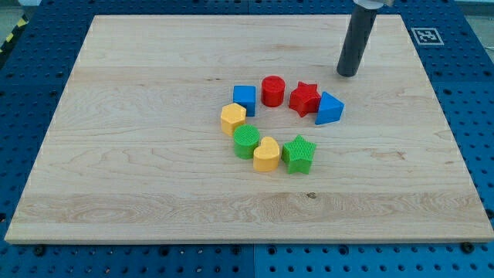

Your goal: Point your arm at the green star

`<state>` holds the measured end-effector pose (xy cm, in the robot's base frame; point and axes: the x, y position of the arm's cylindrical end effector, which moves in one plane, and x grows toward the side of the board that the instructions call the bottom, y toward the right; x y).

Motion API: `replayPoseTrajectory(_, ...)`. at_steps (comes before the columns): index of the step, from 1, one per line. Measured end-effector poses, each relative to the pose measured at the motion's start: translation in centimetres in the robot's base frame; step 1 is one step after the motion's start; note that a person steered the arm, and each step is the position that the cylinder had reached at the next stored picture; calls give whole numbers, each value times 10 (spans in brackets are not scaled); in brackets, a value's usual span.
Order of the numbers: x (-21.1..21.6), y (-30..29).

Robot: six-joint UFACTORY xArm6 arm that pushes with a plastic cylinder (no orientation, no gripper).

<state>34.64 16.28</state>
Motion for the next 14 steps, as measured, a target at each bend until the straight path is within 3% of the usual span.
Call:
replayPoseTrajectory(2,8,0)
replayPoseTrajectory(3,27,-18)
replayPoseTrajectory(6,27,-77)
replayPoseTrajectory(9,28,-76)
replayPoseTrajectory(11,38,-9)
replayPoseTrajectory(13,127,4)
replayPoseTrajectory(14,137,-18)
